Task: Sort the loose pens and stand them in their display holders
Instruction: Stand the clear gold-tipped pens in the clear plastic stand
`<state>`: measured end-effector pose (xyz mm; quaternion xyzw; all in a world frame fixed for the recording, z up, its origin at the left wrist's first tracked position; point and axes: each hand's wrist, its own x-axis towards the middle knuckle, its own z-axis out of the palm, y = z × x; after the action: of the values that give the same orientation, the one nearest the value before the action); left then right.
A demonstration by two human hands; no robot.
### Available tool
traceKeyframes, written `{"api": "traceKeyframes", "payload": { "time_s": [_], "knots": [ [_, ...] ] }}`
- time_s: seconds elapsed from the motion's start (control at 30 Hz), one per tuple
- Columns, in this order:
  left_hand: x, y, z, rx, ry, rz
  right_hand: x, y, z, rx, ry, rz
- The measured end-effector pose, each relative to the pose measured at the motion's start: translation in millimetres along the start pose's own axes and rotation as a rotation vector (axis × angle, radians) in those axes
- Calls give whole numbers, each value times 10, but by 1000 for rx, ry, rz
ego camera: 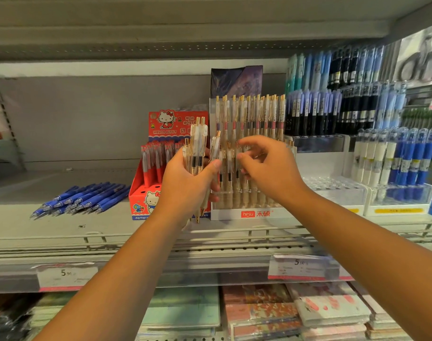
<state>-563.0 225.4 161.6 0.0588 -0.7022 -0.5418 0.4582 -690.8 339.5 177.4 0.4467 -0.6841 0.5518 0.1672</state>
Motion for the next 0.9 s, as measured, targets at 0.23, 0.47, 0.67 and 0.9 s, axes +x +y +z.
{"api": "traceKeyframes", "payload": {
  "time_s": [0.23, 0.47, 0.67, 0.9],
  "knots": [
    [-11, 17, -5, 12, -48, 1, -89, -244, 35, 369, -39, 107],
    [-25, -6, 18, 52, -126, 74, -114, -299, 105, 438, -45, 253],
    [23, -60, 12, 155, -142, 62, -143, -242, 16, 563, -17, 319],
    [47, -100, -2, 78, -75, -30, -86, -160, -112, 509, 67, 280]
  ]
}}
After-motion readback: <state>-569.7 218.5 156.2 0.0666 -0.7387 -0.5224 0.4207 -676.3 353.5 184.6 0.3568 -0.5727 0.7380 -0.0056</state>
